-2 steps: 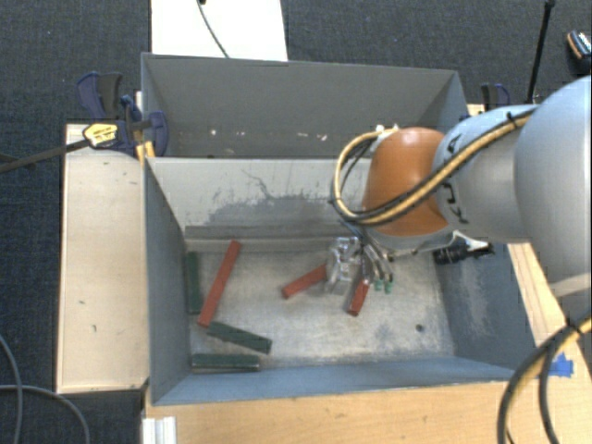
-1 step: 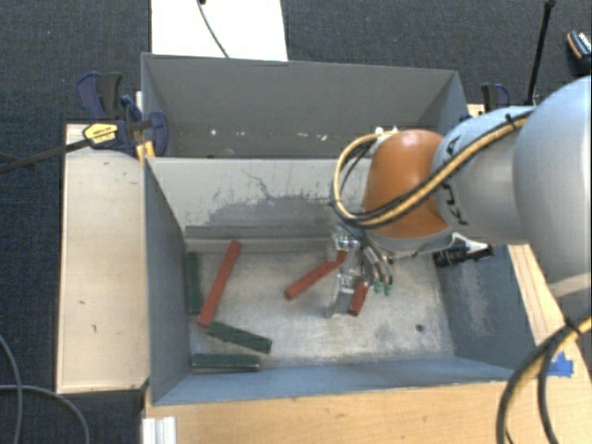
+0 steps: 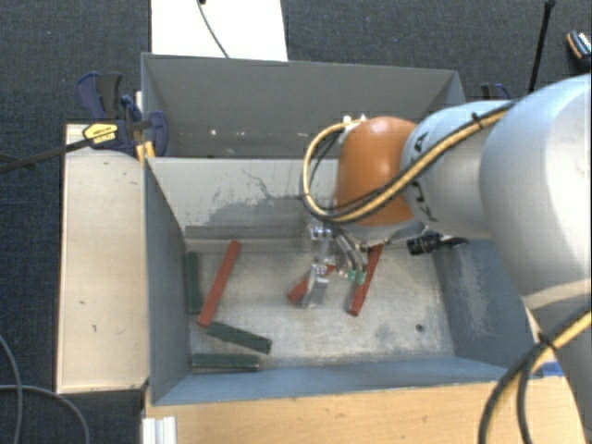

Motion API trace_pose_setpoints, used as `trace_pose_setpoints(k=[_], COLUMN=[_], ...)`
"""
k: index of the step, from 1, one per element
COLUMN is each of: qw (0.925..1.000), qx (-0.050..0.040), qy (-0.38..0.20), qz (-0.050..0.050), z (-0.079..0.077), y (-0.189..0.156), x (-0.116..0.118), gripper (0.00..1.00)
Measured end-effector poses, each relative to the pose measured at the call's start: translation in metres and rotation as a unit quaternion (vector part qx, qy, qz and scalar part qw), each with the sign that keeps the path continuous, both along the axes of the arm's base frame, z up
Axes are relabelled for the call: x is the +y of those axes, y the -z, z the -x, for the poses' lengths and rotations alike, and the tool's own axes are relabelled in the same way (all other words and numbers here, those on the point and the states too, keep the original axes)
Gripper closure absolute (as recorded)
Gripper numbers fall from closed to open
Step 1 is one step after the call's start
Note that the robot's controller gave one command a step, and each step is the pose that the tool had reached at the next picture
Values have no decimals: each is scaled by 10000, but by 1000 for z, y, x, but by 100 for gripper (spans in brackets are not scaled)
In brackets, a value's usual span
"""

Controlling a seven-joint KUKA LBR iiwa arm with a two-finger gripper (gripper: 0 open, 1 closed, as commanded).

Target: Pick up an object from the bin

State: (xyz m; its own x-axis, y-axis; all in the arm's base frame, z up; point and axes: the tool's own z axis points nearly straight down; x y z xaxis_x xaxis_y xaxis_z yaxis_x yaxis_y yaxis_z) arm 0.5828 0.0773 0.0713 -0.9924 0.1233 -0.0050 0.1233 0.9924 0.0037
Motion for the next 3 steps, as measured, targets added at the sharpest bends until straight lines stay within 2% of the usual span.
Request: trace_pose_setpoints(k=[1, 2, 3], qw=[10000, 9999, 10000], qx=[10, -4, -32], qy=[18, -138, -37], qz=[11, 15, 12], z=[1, 39, 24], y=[0, -76, -151], x=[-3, -26, -35], gripper=[100, 100, 100])
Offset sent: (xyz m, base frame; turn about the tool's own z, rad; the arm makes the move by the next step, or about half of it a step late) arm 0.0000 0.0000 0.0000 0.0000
